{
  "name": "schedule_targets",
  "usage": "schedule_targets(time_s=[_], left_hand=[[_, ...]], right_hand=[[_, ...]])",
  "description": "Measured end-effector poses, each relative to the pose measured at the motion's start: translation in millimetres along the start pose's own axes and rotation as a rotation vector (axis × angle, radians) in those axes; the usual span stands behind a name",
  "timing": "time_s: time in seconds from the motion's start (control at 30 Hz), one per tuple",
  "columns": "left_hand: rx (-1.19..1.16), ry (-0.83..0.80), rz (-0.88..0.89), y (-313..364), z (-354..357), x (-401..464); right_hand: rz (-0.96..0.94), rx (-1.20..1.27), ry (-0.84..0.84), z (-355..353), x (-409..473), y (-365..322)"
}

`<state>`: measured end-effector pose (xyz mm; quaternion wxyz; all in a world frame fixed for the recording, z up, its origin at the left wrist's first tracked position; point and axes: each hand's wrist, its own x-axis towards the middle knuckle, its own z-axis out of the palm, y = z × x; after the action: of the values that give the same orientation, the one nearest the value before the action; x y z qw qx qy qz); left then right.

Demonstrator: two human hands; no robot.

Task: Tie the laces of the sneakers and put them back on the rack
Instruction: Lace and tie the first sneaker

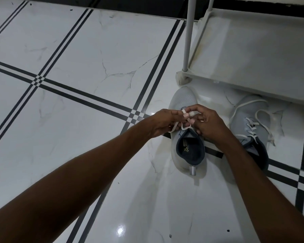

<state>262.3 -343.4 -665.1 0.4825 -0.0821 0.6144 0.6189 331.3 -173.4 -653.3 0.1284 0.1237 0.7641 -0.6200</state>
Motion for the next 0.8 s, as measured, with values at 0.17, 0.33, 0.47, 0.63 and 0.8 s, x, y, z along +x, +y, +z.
schedule_targets(time_s=[0.17, 0.33, 0.47, 0.63, 0.8], left_hand=[[-0.005, 0.000, 0.050, -4.1, -0.3, 1.3], [0.628, 0.106, 0.336, 13.1, -3.6, -11.4], [1.125, 0.391, 0.668, 8.7, 10.6, -10.1], [1.207, 0.588, 0.782, -8.3, 31.7, -6.1], [0.656, 0.478, 0.603, -11.7, 30.4, -10.9]], right_hand=[[0.158, 0.167, 0.002, -6.6, 6.0, 9.3], [0.246, 0.221, 0.043, -4.4, 8.5, 11.0], [0.258, 0.173, 0.057, -2.1, 11.8, 7.4], [0.291, 0.184, -0.063, -7.3, 11.7, 11.9], [0.284, 0.169, -0.024, -3.9, 8.9, 9.3]])
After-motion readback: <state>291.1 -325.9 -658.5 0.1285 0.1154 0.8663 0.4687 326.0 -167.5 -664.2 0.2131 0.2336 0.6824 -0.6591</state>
